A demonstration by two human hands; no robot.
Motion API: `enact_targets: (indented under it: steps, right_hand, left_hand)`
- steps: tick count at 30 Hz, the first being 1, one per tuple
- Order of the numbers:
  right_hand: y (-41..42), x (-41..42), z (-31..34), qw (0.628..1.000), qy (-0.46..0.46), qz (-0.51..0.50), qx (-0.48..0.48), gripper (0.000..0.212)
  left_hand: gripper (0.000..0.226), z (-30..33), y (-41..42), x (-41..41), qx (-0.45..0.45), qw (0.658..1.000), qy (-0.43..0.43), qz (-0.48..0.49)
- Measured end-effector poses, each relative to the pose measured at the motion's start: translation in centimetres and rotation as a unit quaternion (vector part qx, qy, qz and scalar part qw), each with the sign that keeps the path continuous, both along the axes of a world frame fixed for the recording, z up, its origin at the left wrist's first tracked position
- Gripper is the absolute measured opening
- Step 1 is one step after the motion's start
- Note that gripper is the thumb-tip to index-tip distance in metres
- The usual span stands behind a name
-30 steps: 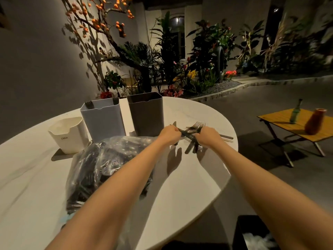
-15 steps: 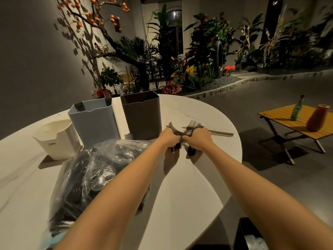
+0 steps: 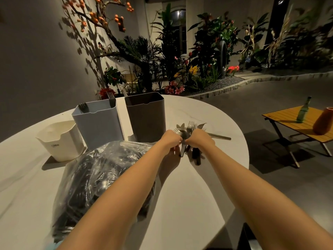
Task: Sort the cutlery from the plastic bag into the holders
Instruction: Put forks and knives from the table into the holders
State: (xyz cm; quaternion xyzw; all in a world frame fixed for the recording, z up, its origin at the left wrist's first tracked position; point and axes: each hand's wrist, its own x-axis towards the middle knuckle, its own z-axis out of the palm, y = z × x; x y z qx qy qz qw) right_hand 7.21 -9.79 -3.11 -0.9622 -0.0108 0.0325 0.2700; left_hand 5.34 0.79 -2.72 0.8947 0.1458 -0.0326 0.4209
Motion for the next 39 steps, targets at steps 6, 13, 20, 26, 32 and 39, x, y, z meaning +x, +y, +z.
enact_targets:
  steps: [6,13,20,26,32,39]
  right_hand:
    - [0.5,-0.7,0.2,0.999,-0.005,-0.017,-0.046,0.012]
    - [-0.8,-0.5,1.1,0.999,0.008,0.014,-0.035,0.005]
    - [-1.7,-1.6,2.9,0.992,0.076,0.036,0.095,0.021]
    - [-2.1,-2.3,3.6,0.979,0.098,0.041,0.172,0.029]
    - [-2.6,-1.8,3.8,0.97,0.108,0.037,0.213,0.027]
    - [-2.4,-2.9,5.0,0.955,0.108,0.076,0.267,0.022]
  left_hand:
    - [0.023,-0.3,0.2,0.1,-0.051,0.999,0.001,0.019]
    - [0.024,0.4,-0.3,-0.5,-0.085,0.996,0.012,0.02]
    - [0.022,0.4,-0.2,-0.9,-0.062,0.998,-0.025,0.015]
    - [0.027,0.6,-0.2,-0.8,-0.066,0.998,-0.014,0.018]
    - [0.033,1.3,0.0,-0.6,-0.063,0.996,-0.058,0.039]
    - [0.039,3.3,-1.2,-2.0,-0.213,0.975,-0.064,0.01]
